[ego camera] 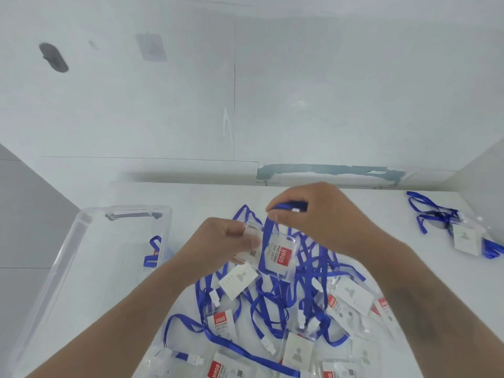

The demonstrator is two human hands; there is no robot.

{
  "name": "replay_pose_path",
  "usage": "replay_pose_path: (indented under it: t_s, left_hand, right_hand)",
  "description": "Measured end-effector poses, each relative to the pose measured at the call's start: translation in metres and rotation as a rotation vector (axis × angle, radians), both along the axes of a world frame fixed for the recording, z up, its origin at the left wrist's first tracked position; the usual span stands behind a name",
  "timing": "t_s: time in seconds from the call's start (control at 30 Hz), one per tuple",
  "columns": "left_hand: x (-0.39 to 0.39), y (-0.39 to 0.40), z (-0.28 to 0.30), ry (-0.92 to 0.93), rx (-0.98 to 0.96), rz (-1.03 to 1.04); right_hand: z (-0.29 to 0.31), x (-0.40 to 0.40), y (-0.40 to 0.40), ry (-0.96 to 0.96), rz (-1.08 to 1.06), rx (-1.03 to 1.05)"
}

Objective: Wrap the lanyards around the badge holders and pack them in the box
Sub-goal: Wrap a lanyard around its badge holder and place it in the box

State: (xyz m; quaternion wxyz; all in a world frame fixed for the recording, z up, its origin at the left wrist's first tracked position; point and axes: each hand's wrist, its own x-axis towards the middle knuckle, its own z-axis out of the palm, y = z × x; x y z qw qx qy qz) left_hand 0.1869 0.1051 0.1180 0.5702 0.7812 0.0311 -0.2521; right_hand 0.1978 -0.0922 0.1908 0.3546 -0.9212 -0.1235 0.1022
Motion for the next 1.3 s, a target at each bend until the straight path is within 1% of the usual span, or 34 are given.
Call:
replay_pose_path:
  t_s: [0.07,0.13,0.2,0.27,0.3,0.37,0.43,0.47,0.57,0.63,0.7,0.73,0.8,0.9,0.97,1.03,1.1,1.17,1.23,1.3]
  left_hand:
    - [-0.004,0.004,0.008,0.132,-0.198,-0.022]
    - [-0.007,0.008,0.013,0.222,-0.379,-0.017]
    - [-0.009,0.010,0.018,0.271,-0.526,0.028]
    - [-0.009,0.010,0.020,0.274,-0.620,0.106]
    - [-0.007,0.009,0.021,0.266,-0.634,0.155]
    - [-0.003,0.009,0.016,0.231,-0.597,0.251]
    - [-0.001,0.009,0.011,0.179,-0.497,0.318]
    - [0.000,0.009,0.008,0.155,-0.447,0.355]
    - [0.000,0.007,0.005,0.084,-0.307,0.455]
    - [0.002,0.007,0.006,-0.008,-0.152,0.416]
    - [0.002,0.009,0.006,-0.060,-0.032,0.303]
    - [0.001,0.011,0.007,-0.062,0.002,0.240]
    - [-0.001,0.014,0.009,-0.024,0.026,0.112]
    - [-0.005,0.018,0.015,0.112,-0.053,-0.028]
    - [-0.007,0.023,0.017,0.193,-0.185,-0.081]
    - [-0.009,0.028,0.016,0.263,-0.369,-0.070]
    - [-0.010,0.028,0.016,0.291,-0.556,0.030]
    - [-0.008,0.024,0.017,0.290,-0.679,0.197]
    - [-0.004,0.020,0.015,0.265,-0.685,0.353]
    - [-0.001,0.017,0.008,0.216,-0.577,0.459]
  right_hand:
    - [0.000,0.009,-0.008,0.057,-0.073,0.184]
    - [-0.012,0.011,-0.014,0.144,-0.172,0.362]
    - [-0.036,0.007,-0.014,0.273,-0.286,0.447]
    - [-0.060,-0.003,-0.005,0.410,-0.344,0.441]
    - [-0.070,-0.011,0.000,0.455,-0.324,0.400]
    - [-0.076,-0.029,0.014,0.452,-0.256,0.326]
    - [-0.071,-0.046,0.026,0.362,-0.175,0.290]
    - [-0.068,-0.052,0.030,0.299,-0.121,0.232]
    - [-0.058,-0.058,0.034,0.131,0.048,-0.093]
    - [-0.044,-0.055,0.031,0.066,0.131,-0.254]
    - [-0.026,-0.048,0.024,0.011,0.175,-0.315]
    - [-0.017,-0.043,0.020,0.000,0.161,-0.307]
    - [-0.004,-0.028,0.012,0.015,0.085,-0.191]
    - [0.011,-0.009,0.004,0.092,0.017,0.023]
    - [0.008,0.002,-0.002,0.127,-0.026,0.129]
    - [-0.009,0.007,-0.005,0.184,-0.120,0.251]
    - [-0.035,0.004,-0.004,0.290,-0.227,0.384]
    - [-0.056,-0.010,0.004,0.380,-0.279,0.373]
    - [-0.067,-0.029,0.018,0.402,-0.230,0.326]
    - [-0.069,-0.046,0.034,0.317,-0.121,0.231]
